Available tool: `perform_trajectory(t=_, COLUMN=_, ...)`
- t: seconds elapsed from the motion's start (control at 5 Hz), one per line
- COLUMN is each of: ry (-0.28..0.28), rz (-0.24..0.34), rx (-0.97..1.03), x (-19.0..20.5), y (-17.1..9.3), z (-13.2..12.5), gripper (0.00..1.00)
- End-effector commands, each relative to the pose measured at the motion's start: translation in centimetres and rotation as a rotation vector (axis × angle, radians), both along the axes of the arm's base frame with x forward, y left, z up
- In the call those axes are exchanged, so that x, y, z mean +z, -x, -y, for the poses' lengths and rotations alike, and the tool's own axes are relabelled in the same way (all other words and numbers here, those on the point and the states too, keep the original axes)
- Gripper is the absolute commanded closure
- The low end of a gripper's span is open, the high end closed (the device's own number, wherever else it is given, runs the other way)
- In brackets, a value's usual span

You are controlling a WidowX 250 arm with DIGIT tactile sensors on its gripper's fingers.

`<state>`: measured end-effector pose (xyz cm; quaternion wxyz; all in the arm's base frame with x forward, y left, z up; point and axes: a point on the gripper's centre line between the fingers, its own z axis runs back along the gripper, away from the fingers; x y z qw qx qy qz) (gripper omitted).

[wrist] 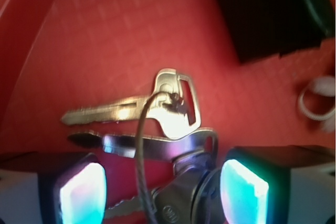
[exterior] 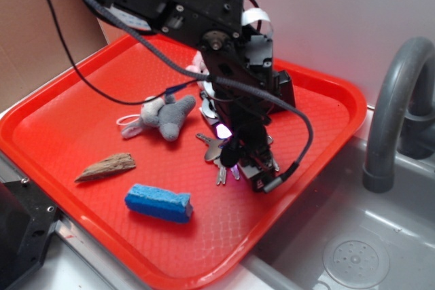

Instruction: Grab the silver keys.

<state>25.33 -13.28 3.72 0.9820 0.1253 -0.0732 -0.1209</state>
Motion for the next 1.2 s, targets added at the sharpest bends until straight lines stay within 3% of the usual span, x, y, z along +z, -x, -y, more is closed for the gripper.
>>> perform_trajectory(t=0.0, ry=-0.058, rz=0.106, rx=0.018, x=1.6, y=0.3, z=-1.7, gripper=1.00)
perform_trajectory(t=0.4, ry=-0.054, rz=0.153, rx=0.035, x=3.9, y=0.0, z=-2.0, gripper=1.00)
perform_trajectory(t=0.8, ry=0.072, rz=0.237, rx=0.122, x=11.1, y=-2.1, z=-1.6, gripper=1.00)
perform_trajectory(t=1.0, ry=0.135, rz=0.179, rx=0.223, x=15.9, y=-2.0, z=-3.0, gripper=1.00)
